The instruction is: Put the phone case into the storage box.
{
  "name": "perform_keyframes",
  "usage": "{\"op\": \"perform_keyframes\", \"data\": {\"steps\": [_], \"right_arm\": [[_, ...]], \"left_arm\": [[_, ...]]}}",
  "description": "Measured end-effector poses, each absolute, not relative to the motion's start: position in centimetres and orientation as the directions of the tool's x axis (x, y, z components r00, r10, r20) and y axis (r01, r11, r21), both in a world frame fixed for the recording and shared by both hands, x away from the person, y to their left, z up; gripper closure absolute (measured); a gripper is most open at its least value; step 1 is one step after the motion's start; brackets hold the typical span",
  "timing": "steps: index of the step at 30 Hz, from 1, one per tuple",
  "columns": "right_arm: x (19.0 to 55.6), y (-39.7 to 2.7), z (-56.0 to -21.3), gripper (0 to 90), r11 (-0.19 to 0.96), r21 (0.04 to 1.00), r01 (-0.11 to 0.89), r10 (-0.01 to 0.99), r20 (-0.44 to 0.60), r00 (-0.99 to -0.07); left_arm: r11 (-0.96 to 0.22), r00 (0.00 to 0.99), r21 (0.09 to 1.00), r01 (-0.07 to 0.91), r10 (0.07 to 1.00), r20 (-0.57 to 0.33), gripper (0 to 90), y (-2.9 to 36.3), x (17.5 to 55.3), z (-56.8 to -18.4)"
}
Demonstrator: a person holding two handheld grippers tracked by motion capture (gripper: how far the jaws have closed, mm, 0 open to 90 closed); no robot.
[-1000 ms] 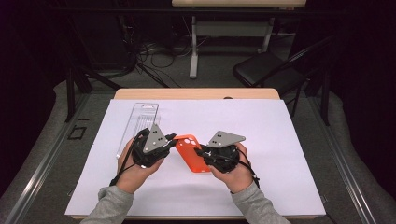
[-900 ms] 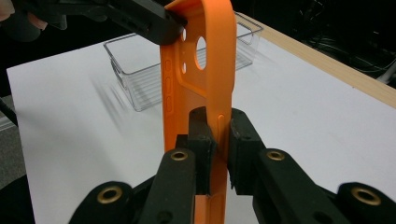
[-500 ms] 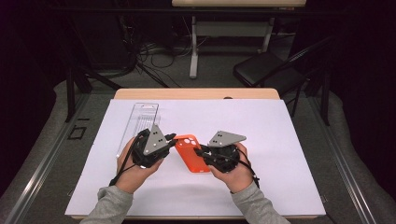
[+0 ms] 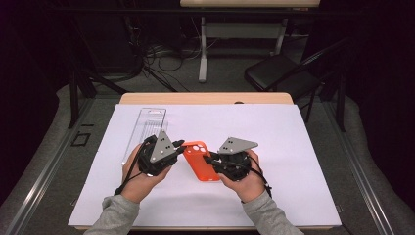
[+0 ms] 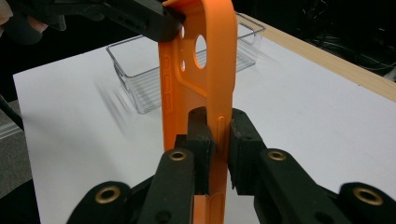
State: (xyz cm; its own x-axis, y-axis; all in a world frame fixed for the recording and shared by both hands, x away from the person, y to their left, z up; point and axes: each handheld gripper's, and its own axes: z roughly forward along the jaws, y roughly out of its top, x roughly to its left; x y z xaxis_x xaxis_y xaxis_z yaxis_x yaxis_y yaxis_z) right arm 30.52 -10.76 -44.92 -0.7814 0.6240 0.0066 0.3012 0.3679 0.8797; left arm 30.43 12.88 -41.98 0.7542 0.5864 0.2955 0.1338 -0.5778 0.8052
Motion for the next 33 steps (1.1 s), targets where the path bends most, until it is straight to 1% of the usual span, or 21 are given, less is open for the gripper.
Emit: {"op": "perform_keyframes", "data": {"steps": [14, 21, 31, 33], "right_arm": [[30.6, -10.72, -45.01, 80.2, 0.368, 0.879, 0.303, 0.623, 0.009, -0.782], [30.56, -10.58, -45.08, 73.5, 0.367, 0.879, 0.306, 0.622, 0.012, -0.783], [30.59, -10.54, -45.12, 70.0, 0.362, 0.878, 0.313, 0.623, 0.022, -0.782], [30.63, -10.54, -45.14, 67.0, 0.36, 0.879, 0.313, 0.624, 0.023, -0.781]], "left_arm": [[-0.576, 0.755, 0.805, 0.142, 0.589, 0.288, 81.6, 12.96, 30.55, -42.04], [-0.577, 0.753, 0.803, 0.147, 0.592, 0.288, 81.7, 13.06, 30.67, -42.1], [-0.577, 0.751, 0.803, 0.15, 0.595, 0.287, 81.8, 13.1, 30.73, -42.16], [-0.577, 0.751, 0.803, 0.15, 0.595, 0.288, 81.8, 13.13, 30.75, -42.16]]}}
